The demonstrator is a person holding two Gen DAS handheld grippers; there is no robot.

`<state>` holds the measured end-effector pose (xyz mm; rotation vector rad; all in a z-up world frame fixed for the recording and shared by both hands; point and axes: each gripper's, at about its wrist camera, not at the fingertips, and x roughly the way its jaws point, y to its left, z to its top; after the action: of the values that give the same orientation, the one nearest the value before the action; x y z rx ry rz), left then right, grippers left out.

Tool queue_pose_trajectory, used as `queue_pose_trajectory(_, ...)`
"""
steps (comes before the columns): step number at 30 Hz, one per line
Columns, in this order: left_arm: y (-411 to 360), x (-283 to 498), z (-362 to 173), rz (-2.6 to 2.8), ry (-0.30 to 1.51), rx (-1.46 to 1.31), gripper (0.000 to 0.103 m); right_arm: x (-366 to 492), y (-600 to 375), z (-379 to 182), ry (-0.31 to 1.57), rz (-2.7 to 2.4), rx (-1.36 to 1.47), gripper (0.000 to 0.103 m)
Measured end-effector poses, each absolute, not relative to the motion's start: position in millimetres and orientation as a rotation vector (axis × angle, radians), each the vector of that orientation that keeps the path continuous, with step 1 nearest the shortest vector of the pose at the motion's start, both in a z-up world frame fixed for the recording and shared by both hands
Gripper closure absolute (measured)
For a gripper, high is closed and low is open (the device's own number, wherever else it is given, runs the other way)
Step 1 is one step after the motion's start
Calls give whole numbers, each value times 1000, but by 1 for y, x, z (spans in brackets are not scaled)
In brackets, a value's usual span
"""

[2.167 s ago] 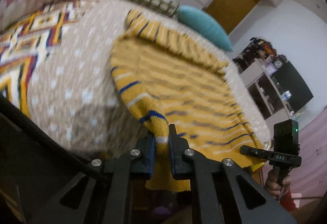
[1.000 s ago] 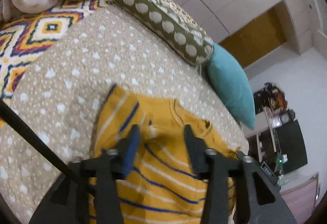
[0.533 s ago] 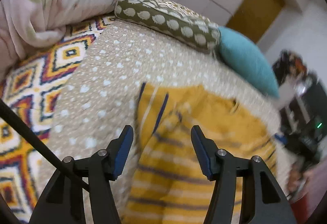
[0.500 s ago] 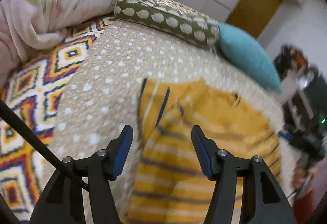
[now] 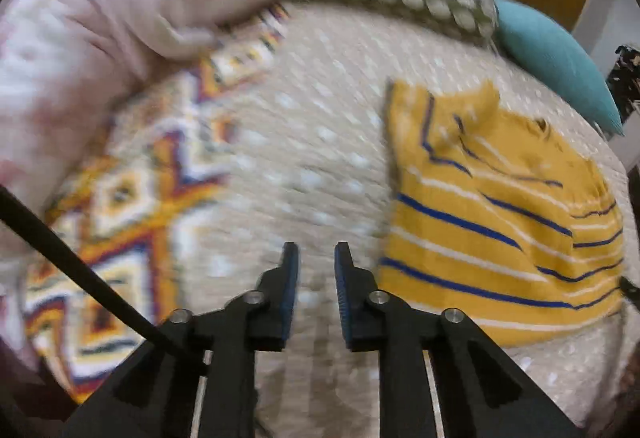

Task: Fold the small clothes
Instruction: 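Release the folded hem and withdraw both grippers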

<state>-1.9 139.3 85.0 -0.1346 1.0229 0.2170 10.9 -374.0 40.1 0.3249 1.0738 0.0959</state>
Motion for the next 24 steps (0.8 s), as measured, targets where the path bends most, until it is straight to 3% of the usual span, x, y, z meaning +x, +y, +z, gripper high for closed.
queue_pose_trajectory(4, 145, -39, 110, 235, 958, -97, 51, -11, -375, 71, 987, 68, 267, 51)
queue_pose_trajectory(9, 125, -79, 119, 214, 885, -50, 33, -29, -329, 116, 827, 182, 242, 50)
queue_pose_trajectory(14, 103, -111, 100, 164, 879, -94, 32, -9, -230, 125, 855, 313, 115, 50)
queue_pose_trajectory(18, 99, -131, 82, 130, 890, -154, 32, 16, -146, 124, 878, 417, 18, 59)
queue_pose_trajectory(24, 108, -151, 76, 135, 868, -142, 32, 73, -33, 108, 891, 468, -105, 59)
